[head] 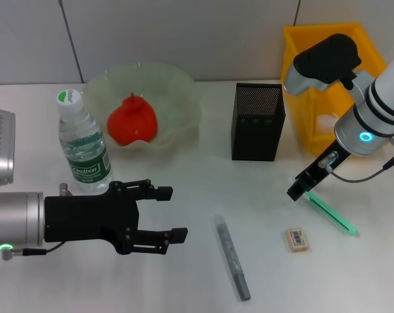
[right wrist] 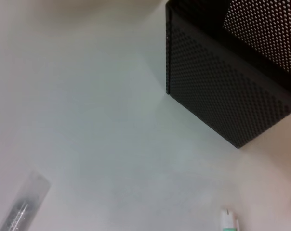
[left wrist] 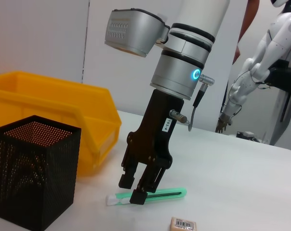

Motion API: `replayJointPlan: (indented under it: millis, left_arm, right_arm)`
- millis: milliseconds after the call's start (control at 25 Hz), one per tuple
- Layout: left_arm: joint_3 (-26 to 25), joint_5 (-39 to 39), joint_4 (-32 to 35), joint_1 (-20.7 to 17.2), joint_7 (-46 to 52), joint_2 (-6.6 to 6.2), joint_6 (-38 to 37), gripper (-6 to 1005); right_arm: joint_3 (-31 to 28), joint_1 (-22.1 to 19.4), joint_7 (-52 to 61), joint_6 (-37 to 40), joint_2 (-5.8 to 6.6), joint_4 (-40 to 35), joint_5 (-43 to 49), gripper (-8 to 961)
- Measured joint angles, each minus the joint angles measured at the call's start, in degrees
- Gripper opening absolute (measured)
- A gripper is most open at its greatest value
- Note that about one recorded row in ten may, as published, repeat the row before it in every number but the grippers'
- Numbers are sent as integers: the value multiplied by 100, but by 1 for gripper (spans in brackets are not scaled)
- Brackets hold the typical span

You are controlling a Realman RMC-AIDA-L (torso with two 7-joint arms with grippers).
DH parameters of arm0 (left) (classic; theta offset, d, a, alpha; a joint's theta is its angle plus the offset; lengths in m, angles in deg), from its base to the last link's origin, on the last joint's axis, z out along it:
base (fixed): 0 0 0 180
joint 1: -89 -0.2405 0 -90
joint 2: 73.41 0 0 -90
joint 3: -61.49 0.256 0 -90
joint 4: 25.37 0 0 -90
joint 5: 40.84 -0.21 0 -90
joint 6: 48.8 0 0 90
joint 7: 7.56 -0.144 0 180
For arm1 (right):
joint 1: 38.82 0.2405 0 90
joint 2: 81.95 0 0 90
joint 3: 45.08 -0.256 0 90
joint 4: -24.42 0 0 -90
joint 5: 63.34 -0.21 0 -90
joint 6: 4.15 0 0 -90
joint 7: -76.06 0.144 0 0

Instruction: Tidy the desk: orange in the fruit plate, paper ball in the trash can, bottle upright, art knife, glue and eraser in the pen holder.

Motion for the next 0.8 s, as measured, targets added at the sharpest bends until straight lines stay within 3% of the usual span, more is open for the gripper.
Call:
replayJointPlan:
  millis: [800]
  left_arm:
    - [0, 25, 1, -26, -53, 0, -21, 846]
  right_arm:
    - [0, -55, -1, -122, -5, -9, 14, 450]
